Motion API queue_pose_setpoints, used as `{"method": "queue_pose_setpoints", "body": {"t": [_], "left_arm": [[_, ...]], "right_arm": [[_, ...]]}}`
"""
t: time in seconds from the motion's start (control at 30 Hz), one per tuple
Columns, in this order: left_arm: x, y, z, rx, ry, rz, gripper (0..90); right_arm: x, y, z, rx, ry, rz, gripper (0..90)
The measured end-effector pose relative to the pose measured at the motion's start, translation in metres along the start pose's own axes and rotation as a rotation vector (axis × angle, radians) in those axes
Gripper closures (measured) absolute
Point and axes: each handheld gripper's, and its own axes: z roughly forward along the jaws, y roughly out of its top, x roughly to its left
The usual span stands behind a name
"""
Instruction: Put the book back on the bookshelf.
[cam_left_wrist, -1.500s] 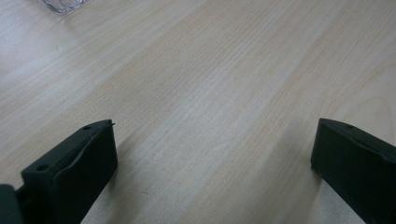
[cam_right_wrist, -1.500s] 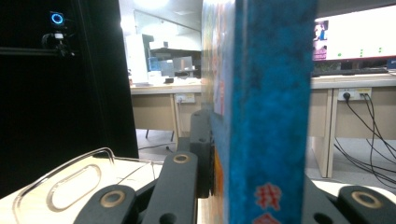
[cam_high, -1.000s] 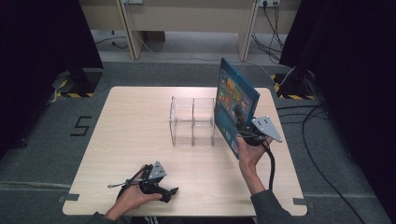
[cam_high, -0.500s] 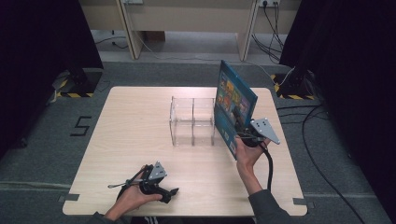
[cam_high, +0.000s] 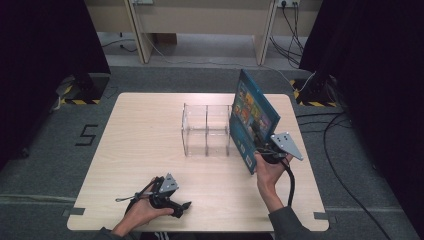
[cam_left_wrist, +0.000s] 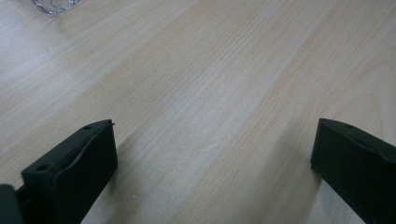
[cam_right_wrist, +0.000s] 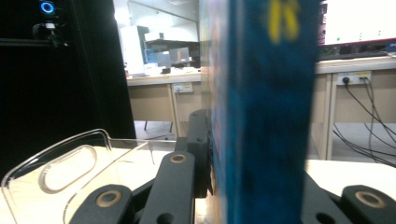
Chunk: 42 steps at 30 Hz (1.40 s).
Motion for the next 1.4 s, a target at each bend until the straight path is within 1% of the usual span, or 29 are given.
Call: {"method": "queue_pose_setpoints", "body": {"t": [0.07,0.27,0.33,0.43,0.47,0.57,0.67,0.7,0.73,0.77,0.8,0.83,0.87,0.9,0.93,0.97,1.0,1.1,1.17,1.2,1.23,1.27,1.3,1.4], "left_arm": [[0.0,0.0,0.0,0.0,0.0,0.0,0.0],[0.0,0.0,0.0,0.0,0.0,0.0,0.0],[0.0,0.0,0.0,0.0,0.0,0.001,0.0],[0.0,0.0,0.0,0.001,-0.001,0.003,0.0],[0.0,0.0,0.0,0.001,-0.001,0.003,0.0],[0.0,0.0,0.0,0.001,0.0,0.003,0.0],[0.0,0.0,0.0,0.001,-0.001,0.003,0.0],[0.0,0.0,0.0,0.001,-0.001,0.003,0.0],[0.0,0.0,0.0,0.001,-0.001,0.003,0.0],[0.0,0.0,0.0,0.001,0.0,0.003,0.0],[0.0,0.0,0.0,0.001,0.0,0.003,0.0],[0.0,0.0,0.0,0.001,-0.001,0.003,0.0],[0.0,0.0,0.0,0.001,-0.001,0.003,0.0],[0.0,0.0,0.0,0.001,-0.001,0.003,0.0],[0.0,0.0,0.0,0.001,0.0,0.003,0.0],[0.0,0.0,0.0,0.001,0.0,0.003,0.0],[0.0,0.0,0.0,0.001,-0.001,0.004,0.0],[0.0,0.0,0.0,0.001,-0.001,0.004,0.0],[0.0,0.0,0.0,0.002,-0.001,0.004,0.0],[0.0,0.0,0.0,0.002,-0.001,0.004,0.0],[0.0,0.0,0.0,0.003,-0.002,0.004,0.0],[0.0,0.0,0.0,0.003,-0.002,0.004,0.0],[0.0,0.0,0.0,0.003,-0.002,0.004,0.0],[0.0,0.0,-0.001,0.003,-0.002,0.005,0.0]], "right_arm": [[-0.002,0.001,-0.003,0.005,-0.001,-0.007,80.2],[-0.001,0.002,-0.008,0.018,0.009,-0.03,78.7],[-0.001,0.003,-0.009,0.018,0.005,-0.041,78.2],[-0.003,0.003,-0.01,0.02,0.008,-0.031,77.3],[-0.004,0.003,-0.01,0.022,0.005,-0.026,74.4],[-0.006,0.003,-0.011,0.025,-0.001,-0.018,73.1],[-0.008,0.002,-0.014,0.031,0.004,-0.027,73.0],[-0.008,0.002,-0.016,0.036,0.002,-0.027,71.0],[-0.008,0.002,-0.016,0.036,0.002,-0.027,71.0],[-0.008,0.003,-0.017,0.039,0.003,-0.017,70.8],[-0.008,0.003,-0.017,0.039,0.003,-0.017,70.8],[-0.008,0.004,-0.017,0.045,0.016,-0.023,70.1],[-0.008,0.004,-0.017,0.045,0.016,-0.023,70.1],[-0.007,0.004,-0.019,0.048,0.012,-0.036,66.2],[-0.007,0.004,-0.02,0.051,0.007,-0.037,64.3],[-0.007,0.004,-0.02,0.051,0.007,-0.037,64.3],[-0.008,0.005,-0.022,0.052,0.004,-0.036,61.2],[-0.01,0.004,-0.026,0.058,0.002,-0.038,56.4],[-0.01,0.004,-0.027,0.057,0.005,-0.032,55.5],[-0.01,0.005,-0.029,0.061,0.017,-0.024,54.1],[-0.01,0.005,-0.032,0.057,0.022,-0.027,52.4],[-0.01,0.005,-0.032,0.057,0.022,-0.027,52.4],[-0.01,0.006,-0.036,0.058,0.026,-0.04,50.9],[-0.01,0.006,-0.04,0.056,0.035,-0.043,49.5]]}}
